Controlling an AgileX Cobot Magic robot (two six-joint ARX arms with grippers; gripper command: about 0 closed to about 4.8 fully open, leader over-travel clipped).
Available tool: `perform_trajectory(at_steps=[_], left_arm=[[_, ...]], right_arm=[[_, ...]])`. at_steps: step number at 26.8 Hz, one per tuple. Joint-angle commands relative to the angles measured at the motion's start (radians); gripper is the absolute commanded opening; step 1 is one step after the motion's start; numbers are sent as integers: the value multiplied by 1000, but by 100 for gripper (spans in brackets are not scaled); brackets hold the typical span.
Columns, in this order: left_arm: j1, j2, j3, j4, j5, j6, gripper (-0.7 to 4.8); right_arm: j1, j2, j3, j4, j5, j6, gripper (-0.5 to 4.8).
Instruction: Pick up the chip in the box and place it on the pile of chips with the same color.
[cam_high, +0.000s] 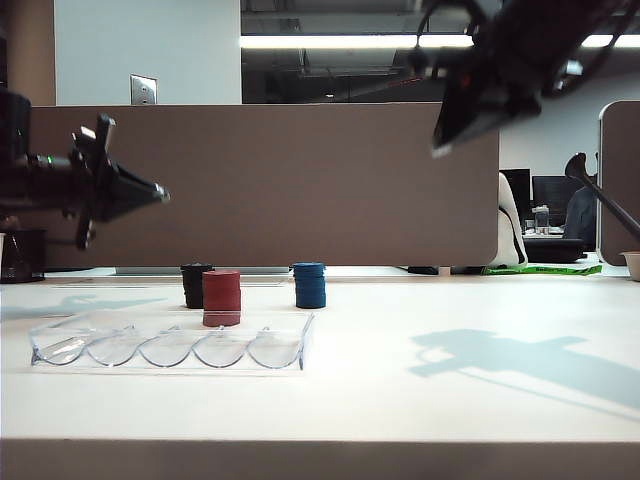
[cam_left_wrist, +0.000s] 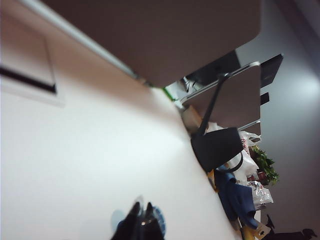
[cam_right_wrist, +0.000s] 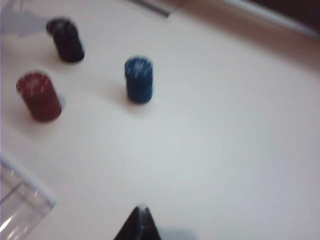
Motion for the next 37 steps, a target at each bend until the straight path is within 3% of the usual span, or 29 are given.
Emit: perform_trajectory(at_steps=[1,10,13,16,20,26,31,35,37], left_arm=[[22,-59,2,51,8,34,-6],[51,-237,-56,50,-6,215,-6],[51,-370,-180,39,-109,363,-6],[51,-449,-257,8,-186,435,-6],[51,-626,-410,-100,-351,632,-6],[51,-851,-537,-270,-449,781,-6],[50,-1033,-621,-383,-536,853,-6],[50,-1162,-662,-476,-544,921,-6],[50,-1260,-686,-545,-578,943,-6]], right_arm=[[-11,-61,3,69,69,-5,-6],[-113,-194,-106,182,132,2,-6],[-156,-284,-198,243,134,10,-6],[-177,-340,-227,231,135,9,-6],[-225,-428,-228,123,138,67,-6],[-250,-541,-276,106,137,56,-6],[-251,-720,-410,123,135,39,-6],[-264,-905,-526,119,138,38,-6],[-293,-1044,-601,88,187,34,-6]])
